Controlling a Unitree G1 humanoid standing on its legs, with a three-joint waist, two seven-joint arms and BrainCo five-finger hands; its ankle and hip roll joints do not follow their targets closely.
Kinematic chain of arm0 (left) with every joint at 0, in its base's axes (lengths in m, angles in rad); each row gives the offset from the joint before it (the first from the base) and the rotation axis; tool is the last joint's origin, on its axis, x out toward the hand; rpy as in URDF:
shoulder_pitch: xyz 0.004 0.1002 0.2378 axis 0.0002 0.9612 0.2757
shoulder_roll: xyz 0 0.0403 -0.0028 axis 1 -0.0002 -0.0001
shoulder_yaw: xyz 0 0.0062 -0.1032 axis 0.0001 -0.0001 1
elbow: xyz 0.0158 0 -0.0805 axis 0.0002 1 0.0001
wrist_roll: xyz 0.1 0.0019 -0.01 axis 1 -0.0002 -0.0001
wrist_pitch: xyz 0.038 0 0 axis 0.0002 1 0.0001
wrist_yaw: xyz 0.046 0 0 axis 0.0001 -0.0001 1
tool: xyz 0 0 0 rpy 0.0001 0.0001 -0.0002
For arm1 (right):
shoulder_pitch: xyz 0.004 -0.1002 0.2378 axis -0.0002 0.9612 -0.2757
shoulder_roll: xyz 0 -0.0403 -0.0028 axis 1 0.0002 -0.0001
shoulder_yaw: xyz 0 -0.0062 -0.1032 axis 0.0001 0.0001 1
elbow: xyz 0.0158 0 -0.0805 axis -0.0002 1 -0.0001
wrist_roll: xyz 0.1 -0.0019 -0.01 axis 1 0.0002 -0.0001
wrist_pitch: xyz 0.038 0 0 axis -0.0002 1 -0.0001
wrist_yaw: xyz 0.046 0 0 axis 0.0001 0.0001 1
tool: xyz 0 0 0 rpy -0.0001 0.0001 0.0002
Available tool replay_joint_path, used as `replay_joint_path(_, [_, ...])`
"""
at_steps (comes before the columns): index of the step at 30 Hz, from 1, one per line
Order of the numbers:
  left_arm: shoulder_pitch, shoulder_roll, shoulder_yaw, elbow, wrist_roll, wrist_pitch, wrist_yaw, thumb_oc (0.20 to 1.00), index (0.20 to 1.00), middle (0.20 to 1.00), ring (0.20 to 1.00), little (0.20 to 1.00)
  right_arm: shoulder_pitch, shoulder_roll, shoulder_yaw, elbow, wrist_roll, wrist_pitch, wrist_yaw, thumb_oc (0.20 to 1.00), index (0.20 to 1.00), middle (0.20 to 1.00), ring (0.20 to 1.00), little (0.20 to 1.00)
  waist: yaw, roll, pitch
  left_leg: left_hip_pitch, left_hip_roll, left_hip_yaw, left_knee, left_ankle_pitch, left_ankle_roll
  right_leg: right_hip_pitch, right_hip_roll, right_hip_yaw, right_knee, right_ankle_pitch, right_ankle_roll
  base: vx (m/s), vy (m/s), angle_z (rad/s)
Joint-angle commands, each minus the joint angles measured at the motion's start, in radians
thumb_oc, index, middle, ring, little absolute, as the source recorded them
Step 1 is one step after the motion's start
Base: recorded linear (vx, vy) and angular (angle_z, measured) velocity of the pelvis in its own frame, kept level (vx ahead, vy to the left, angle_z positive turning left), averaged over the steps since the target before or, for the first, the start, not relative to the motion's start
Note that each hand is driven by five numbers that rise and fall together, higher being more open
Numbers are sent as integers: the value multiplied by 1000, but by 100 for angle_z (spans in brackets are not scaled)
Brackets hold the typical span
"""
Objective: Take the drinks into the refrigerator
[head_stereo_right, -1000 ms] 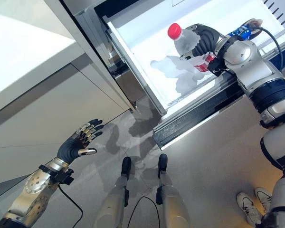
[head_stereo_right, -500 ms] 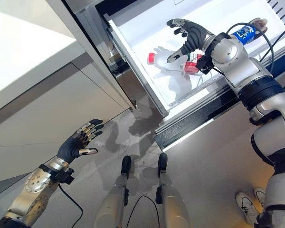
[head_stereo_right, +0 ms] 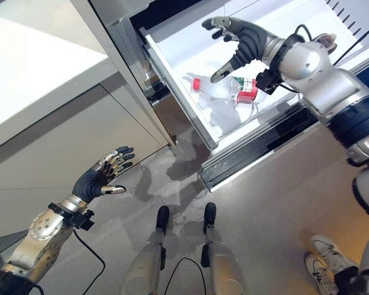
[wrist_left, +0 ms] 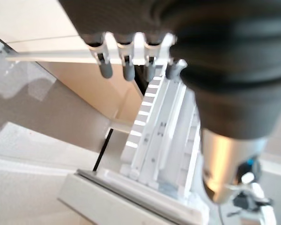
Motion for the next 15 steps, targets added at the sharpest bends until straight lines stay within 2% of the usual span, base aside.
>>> replay_joint_path(1, [60,39,53,-30,32,-34,-31,1000,1000,1000,1000,1000,102,-144,-187,-155,100,-105,-16,1000,1000,1000,1000,1000,-33,-82,-66,34,-68,36,61,-95,72,-9,-47,29,165,-189,95,71,78,-2])
replay_joint_path(2, [82,11,79,-18,47,-31,-39,1000,1000,1000,1000,1000,236,-233,-322,-263,104,-126,-17,1000,1000,1000,1000,1000,-60,-75,-95,48,-71,45,67,-105,75,14,-51,36,155,-187,100,53,46,-6])
replay_joint_path(3, [82,18,77,-19,47,-31,-39,1000,1000,1000,1000,1000,269,-235,-353,-273,101,-123,-18,1000,1000,1000,1000,1000,-56,-80,-95,50,-71,44,67,-106,75,16,-51,36,153,-187,100,83,63,-8])
replay_joint_path(4, [89,9,85,-13,51,-27,-46,1000,1000,1000,1000,1000,365,-254,-447,-300,95,-132,-15,1000,1000,1000,1000,1000,-62,-79,-108,57,-72,46,68,-111,77,27,-53,38,147,-185,100,56,75,-7])
replay_joint_path(5, [104,-17,108,-2,58,-26,-50,1000,1000,1000,1000,1000,518,-281,-595,-305,84,-148,-29,1000,1000,1000,1000,1000,-85,-69,-132,67,-74,54,70,-118,79,42,-59,39,137,-179,105,56,74,-12])
replay_joint_path(6, [103,-9,104,-2,59,-26,-50,1000,1000,1000,1000,1000,560,-280,-635,-315,81,-147,-28,1000,1000,1000,1000,1000,-80,-74,-132,67,-74,53,70,-118,79,43,-59,38,135,-179,105,65,113,-8])
replay_joint_path(7, [124,-38,137,5,62,-21,-55,1000,1000,1000,1000,1000,727,-276,-796,-355,57,-163,-35,1000,1000,1000,1000,1000,-110,-66,-156,79,-76,64,72,-128,82,57,-61,46,125,-175,108,42,56,-18])
replay_joint_path(8, [120,-21,128,2,62,-20,-55,1000,1000,1000,1000,1000,818,-269,-883,-378,52,-159,-35,1000,1000,1000,1000,1000,-94,-77,-156,79,-76,63,72,-128,82,58,-61,45,123,-174,108,76,98,-10])
replay_joint_path(10, [144,-50,162,12,80,-23,-52,1000,1000,1000,1000,1000,1077,-194,-1135,-391,-16,-184,-74,1000,1000,1000,1000,1000,-117,-77,-179,95,-78,82,82,-146,90,73,-61,62,117,-167,115,87,86,-18])
replay_joint_path(12, [161,-61,187,4,85,-17,-56,1000,1000,1000,1000,1000,1292,-101,-1321,-447,-79,-188,-71,1000,1000,1000,1000,1000,-124,-79,-195,107,-78,96,86,-158,97,82,-59,79,113,-166,119,84,81,-30])
replay_joint_path(14, [178,-84,209,8,109,-24,-49,1000,1000,1000,1000,1000,1481,17,-1432,-460,-161,-187,-74,1000,1000,1000,1000,1000,-132,-77,-212,119,-79,110,83,-166,103,88,-58,93,111,-163,124,78,79,-32])
replay_joint_path(15, [203,-113,231,6,119,-27,-57,1000,1000,1000,1000,1000,1609,136,-1469,-480,-232,-180,-53,1000,1000,1000,1000,1000,-146,-72,-222,127,-77,117,76,-168,107,89,-57,103,111,-163,126,63,53,-33])
